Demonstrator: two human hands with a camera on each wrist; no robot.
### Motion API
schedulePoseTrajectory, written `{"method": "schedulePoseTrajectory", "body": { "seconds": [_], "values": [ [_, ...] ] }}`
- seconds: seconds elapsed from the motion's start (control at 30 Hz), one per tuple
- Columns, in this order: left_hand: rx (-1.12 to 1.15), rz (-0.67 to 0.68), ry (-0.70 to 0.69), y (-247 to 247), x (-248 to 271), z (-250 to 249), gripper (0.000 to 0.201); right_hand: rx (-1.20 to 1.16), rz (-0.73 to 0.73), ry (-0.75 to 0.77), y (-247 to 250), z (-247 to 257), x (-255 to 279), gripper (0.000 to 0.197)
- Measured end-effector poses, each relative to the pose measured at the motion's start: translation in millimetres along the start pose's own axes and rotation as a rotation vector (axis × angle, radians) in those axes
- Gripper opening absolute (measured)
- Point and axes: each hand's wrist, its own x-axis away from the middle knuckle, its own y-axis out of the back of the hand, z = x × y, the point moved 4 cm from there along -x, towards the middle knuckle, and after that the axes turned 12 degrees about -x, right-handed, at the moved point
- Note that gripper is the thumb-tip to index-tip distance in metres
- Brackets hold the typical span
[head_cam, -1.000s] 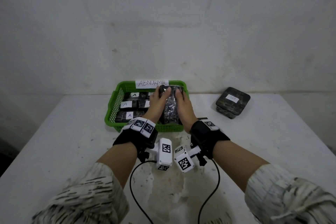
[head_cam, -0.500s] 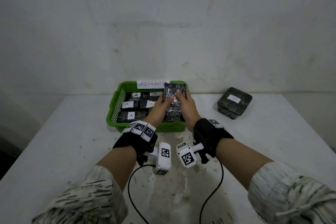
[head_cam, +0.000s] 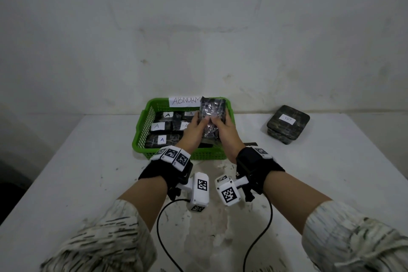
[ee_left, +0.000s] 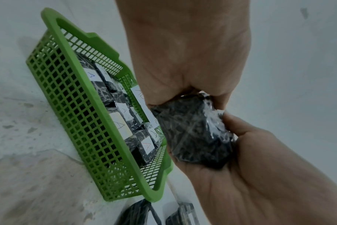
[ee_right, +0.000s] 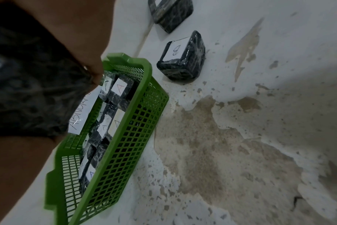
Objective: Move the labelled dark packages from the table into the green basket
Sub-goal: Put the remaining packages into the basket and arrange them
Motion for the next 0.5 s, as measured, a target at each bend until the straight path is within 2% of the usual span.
{"method": "schedulePoseTrajectory", "body": {
  "seconds": [0.1,0.23,0.5],
  "values": [
    [0.046,0.001,0.012,2,-2,5,0.058,0.029,0.032,-0.021,-2,-1,-1,0.077],
    [0.039,0.061,-0.015,-4,-5,6,0.052,0.016,-0.036,0.056,5,0,-4,0.069],
    [0.072,0.023,0.018,-4,-12,10,0.054,-0.001,0.055,-0.064,11,-11,-11,0.085]
  ]
}}
